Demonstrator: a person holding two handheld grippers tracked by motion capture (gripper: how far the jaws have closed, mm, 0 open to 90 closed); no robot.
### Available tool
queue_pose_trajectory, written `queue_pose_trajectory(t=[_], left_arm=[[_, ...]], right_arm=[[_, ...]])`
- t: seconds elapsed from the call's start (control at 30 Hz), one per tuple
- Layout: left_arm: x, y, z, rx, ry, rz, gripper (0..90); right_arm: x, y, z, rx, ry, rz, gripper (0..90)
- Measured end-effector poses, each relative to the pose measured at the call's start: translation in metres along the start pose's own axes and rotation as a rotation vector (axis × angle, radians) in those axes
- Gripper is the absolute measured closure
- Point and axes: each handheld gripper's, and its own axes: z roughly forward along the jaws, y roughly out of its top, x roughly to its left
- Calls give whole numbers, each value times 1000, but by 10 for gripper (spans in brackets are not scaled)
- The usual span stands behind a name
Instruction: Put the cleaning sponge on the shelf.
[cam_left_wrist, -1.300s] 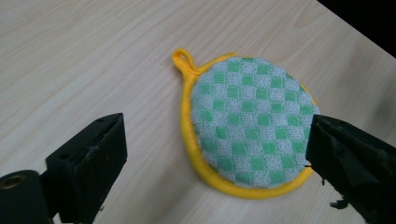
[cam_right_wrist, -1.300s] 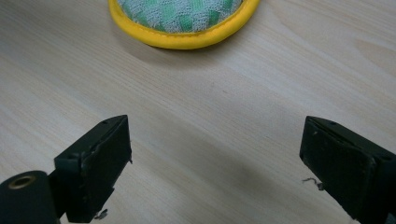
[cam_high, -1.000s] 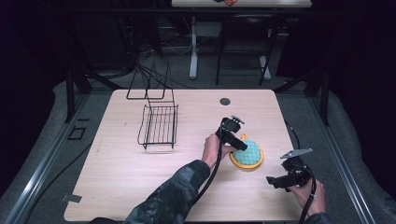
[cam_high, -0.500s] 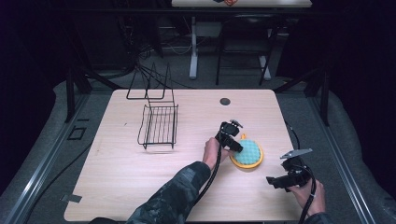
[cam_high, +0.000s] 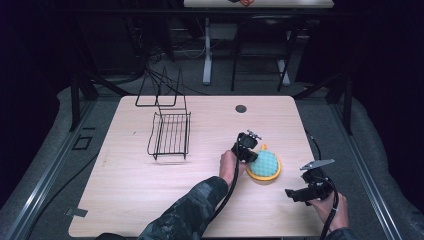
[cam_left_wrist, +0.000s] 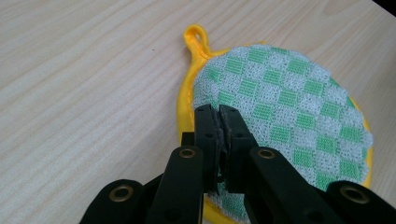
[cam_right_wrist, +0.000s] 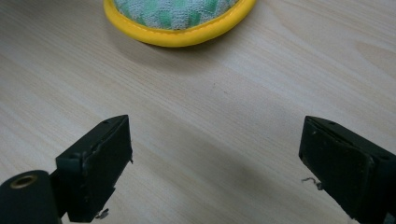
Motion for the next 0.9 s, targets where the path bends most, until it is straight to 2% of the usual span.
queue_pose_trajectory(t=[0.17,0.5,0.9], left_arm=[[2,0,-4,-7,-11,0,878],[6,1,-27,-68,-27,-9,881],[7,4,-57,-115,-33,17,880]], right_arm=[[-1,0,0,-1,-4,0,89],[-1,0,1,1,1,4,90],[-1,-1,1,3,0,5,90]])
